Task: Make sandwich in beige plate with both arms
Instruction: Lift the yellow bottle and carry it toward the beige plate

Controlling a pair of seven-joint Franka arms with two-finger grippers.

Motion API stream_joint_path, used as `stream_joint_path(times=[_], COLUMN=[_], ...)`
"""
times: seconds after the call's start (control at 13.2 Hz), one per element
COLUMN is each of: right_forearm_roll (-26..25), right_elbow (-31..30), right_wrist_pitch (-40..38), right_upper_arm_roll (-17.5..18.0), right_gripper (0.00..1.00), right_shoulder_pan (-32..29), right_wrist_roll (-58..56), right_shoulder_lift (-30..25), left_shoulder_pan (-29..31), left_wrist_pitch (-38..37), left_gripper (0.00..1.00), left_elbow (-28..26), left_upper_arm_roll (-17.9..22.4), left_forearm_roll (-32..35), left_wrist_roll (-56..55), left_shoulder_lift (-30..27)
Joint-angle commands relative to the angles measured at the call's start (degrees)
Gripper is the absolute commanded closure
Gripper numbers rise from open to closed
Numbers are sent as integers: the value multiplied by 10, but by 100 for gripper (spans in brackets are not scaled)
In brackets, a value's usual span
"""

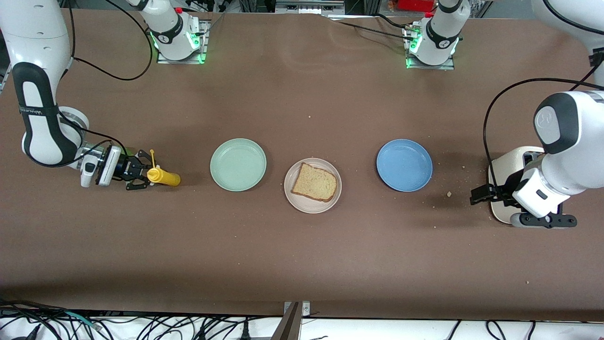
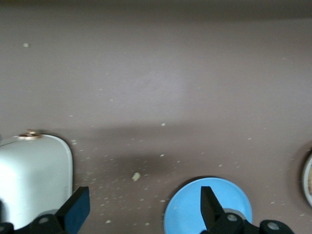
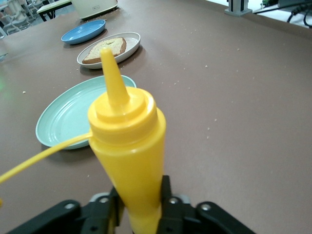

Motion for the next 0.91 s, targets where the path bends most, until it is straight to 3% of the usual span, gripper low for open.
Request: stream_joint_path(times=[0.0, 0.53, 0.83], right_forearm_roll=[-7, -179, -280], right_elbow=[38, 139, 180], right_wrist_pitch=[24, 119, 134], right_upper_arm_roll=[-1, -2, -2], right_gripper=[100, 100, 100], right_shoulder_pan=[21, 121, 166], right_wrist_roll=[0, 188, 308], right_shoulder_lift=[3, -14, -14], left_shoulder_pan=[2, -3, 0], left_wrist_pitch=[-13, -26, -26], left_gripper=[0, 0, 0], left_elbow=[8, 14, 14], left_upper_arm_roll=[-2, -4, -3], left_forearm_roll=[59, 51, 57], left_wrist_roll=[-5, -12, -119], left_shoulder_lift=[-4, -1, -3])
